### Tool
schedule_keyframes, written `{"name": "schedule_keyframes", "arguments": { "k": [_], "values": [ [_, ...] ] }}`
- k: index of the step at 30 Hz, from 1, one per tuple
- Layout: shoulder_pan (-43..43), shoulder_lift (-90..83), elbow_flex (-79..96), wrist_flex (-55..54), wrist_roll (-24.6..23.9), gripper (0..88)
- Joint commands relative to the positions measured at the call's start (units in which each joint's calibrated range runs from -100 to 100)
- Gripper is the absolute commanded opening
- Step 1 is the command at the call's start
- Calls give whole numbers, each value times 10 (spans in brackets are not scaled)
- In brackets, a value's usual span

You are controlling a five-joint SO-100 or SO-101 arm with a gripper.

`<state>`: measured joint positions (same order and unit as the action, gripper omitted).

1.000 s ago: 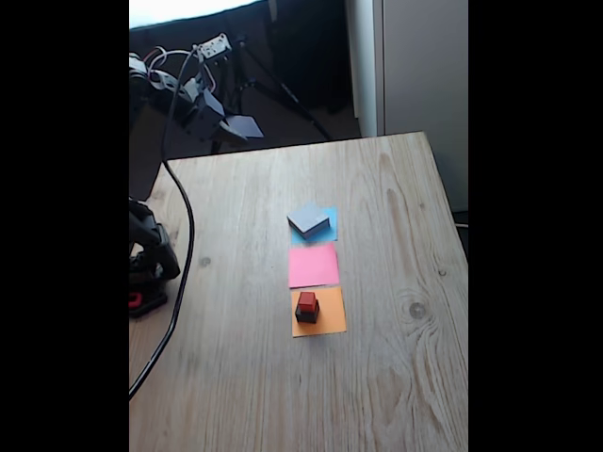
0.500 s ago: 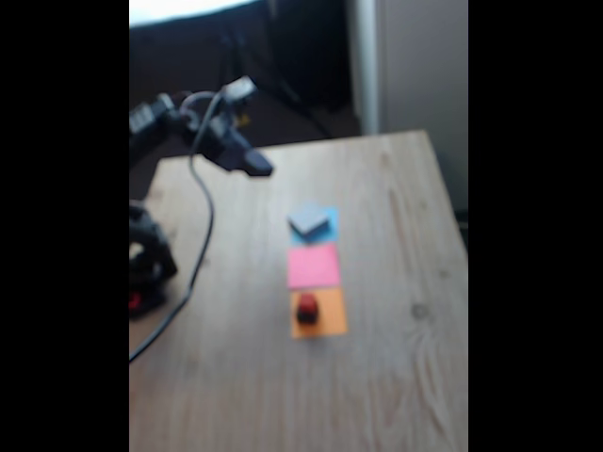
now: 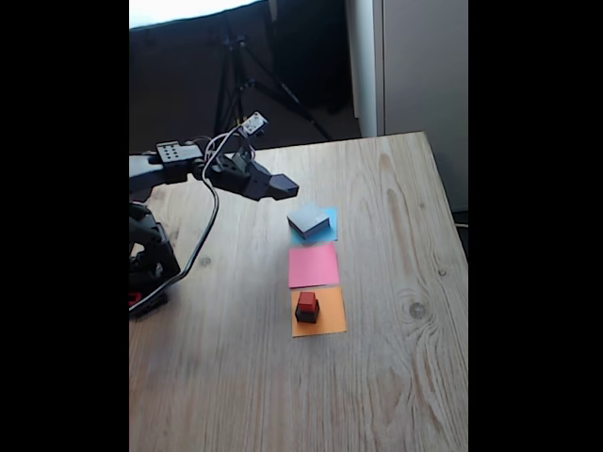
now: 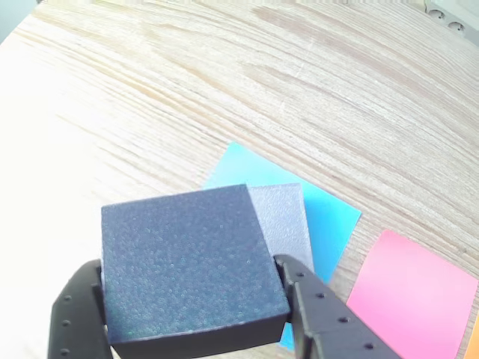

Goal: Tower of hanoi

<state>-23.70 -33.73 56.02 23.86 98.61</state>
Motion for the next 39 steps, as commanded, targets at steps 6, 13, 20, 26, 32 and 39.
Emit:
{"name": "schedule_keyframes", "arguments": {
  "k": [6, 13, 20, 26, 32, 39],
  "values": [
    [33, 114, 4, -182, 14, 154],
    [37, 176, 23, -264, 14, 155],
    [50, 207, 29, -303, 14, 154],
    [54, 207, 72, -339, 14, 151],
    [49, 203, 113, -378, 14, 149],
    [53, 212, 106, -387, 14, 149]
  ]
}}
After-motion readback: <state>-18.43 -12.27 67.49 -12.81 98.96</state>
